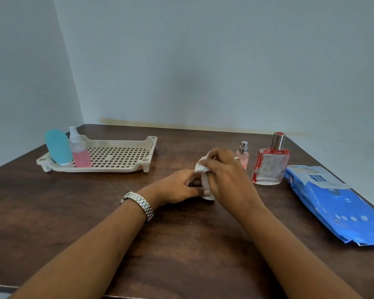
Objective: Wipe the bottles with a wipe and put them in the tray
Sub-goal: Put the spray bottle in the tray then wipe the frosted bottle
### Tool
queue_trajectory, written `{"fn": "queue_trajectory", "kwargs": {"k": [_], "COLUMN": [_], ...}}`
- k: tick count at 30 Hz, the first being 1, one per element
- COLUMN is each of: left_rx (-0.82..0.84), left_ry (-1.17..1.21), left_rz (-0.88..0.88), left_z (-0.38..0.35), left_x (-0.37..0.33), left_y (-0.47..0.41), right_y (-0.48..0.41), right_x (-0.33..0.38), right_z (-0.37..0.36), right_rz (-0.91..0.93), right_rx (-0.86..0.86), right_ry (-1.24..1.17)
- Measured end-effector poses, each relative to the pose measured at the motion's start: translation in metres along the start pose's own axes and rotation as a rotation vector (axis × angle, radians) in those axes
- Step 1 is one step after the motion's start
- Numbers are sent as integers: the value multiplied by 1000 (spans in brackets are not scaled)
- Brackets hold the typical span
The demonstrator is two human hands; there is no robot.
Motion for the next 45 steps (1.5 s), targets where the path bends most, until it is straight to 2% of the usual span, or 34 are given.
{"fn": "queue_trajectory", "kwargs": {"k": [6, 9, 14, 23, 26, 31, 33, 40, 42, 45], "left_rx": [31, 28, 24, 15, 20, 43, 39, 11, 6, 10], "left_ry": [56, 64, 116, 176, 171, 142, 145, 168, 158, 107], "left_rz": [64, 80, 89, 93, 92, 89, 92, 96, 87, 64], "left_z": [-1, 1, 2, 2, 2, -1, 0, 2, 2, 1], "left_x": [11, 15, 16, 15, 16, 17, 17, 19, 16, 12], "left_y": [-3, -3, -2, -1, -2, -3, -3, -3, -2, -3], "right_y": [0, 6, 10, 7, 5, -2, -3, 21, 32, 41], "right_x": [-55, -65, -56, -26, -28, -41, -38, -15, -4, 12], "right_z": [7, 4, -6, -13, -11, 3, 2, -18, -16, -15], "right_rz": [-419, -456, -382, -145, -160, -256, -236, 39, 126, 267], "right_rx": [-110, -98, -27, 182, 132, -44, -33, 229, 258, 261], "right_ry": [-241, -306, -278, -168, -144, -113, -118, -27, -20, 117]}}
Point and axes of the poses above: each hand's wrist, its own y-axis away from the middle knuckle, its own z-axis out of the back of the hand, x = y × z, the point moved 10 cm from there along -y, towards the middle knuckle, and after that the axes turned 13 degrees about y, right-handed, at the moved point
